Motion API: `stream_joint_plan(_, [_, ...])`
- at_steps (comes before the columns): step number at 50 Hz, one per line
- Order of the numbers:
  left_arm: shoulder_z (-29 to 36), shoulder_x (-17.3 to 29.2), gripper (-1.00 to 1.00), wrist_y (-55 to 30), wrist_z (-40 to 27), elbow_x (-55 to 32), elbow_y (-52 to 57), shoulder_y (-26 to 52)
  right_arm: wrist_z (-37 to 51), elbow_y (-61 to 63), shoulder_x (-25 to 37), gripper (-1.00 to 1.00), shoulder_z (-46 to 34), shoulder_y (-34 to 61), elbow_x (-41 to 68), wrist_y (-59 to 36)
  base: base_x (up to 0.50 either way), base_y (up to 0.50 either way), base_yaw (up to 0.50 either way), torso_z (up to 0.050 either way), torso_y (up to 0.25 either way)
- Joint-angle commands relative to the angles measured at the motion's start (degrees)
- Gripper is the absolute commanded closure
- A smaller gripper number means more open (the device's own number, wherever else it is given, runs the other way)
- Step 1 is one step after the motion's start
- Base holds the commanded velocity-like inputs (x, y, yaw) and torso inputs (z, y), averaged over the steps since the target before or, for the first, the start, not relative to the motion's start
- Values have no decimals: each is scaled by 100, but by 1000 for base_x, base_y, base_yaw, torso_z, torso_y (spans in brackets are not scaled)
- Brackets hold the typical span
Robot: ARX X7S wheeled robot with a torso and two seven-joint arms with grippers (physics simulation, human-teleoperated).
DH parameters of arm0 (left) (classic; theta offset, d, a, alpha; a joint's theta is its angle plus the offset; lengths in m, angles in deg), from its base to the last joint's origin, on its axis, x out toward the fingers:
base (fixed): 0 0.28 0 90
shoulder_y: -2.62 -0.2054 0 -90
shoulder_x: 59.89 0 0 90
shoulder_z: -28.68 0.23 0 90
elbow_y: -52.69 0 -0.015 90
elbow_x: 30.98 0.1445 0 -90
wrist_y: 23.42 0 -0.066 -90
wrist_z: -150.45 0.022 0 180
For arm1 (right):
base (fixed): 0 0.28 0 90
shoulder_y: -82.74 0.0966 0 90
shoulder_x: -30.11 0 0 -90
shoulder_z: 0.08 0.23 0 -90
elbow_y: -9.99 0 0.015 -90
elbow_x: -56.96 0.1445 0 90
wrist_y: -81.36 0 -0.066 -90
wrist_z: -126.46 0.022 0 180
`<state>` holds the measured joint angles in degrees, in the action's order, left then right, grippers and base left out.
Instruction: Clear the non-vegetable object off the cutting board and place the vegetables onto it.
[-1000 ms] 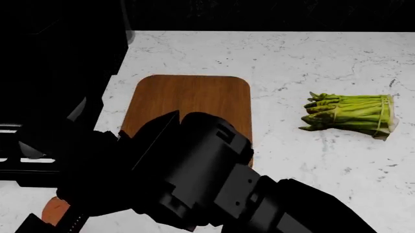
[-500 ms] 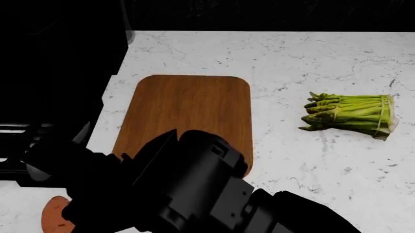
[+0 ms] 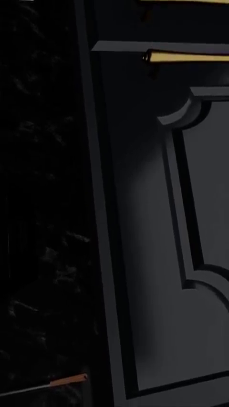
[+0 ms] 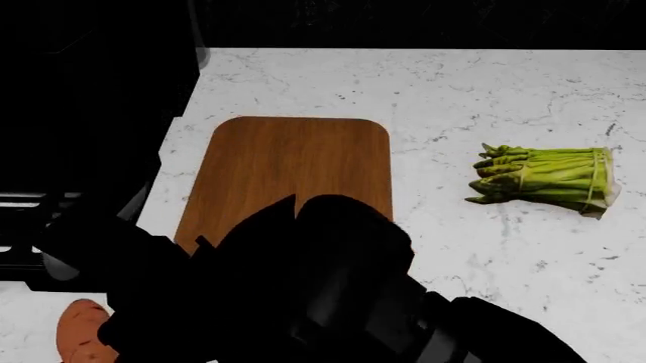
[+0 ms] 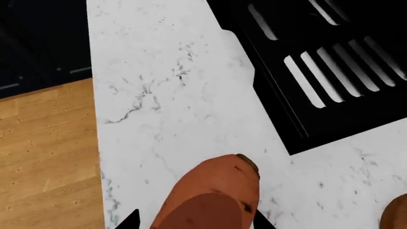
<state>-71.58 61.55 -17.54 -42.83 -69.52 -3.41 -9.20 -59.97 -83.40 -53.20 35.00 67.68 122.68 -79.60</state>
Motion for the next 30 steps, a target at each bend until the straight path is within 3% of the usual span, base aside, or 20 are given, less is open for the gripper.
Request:
stream_joint_plan(1, [6,9,-100,2,-38,-74,-16,43,535,652,340,100,438,194,607,-421,0,0,0,0,0])
stream_joint_plan(19, [63,11,-100,60,-95,-148,-78,103,540,544,844,100,537,590,618,-525,0,0,0,0,0])
stream_joint_plan(30, [77,-27,-100,-33,-191,-242,-38,173,-29,110,1126,100,-36,928,-349,10,0,0,0,0,0])
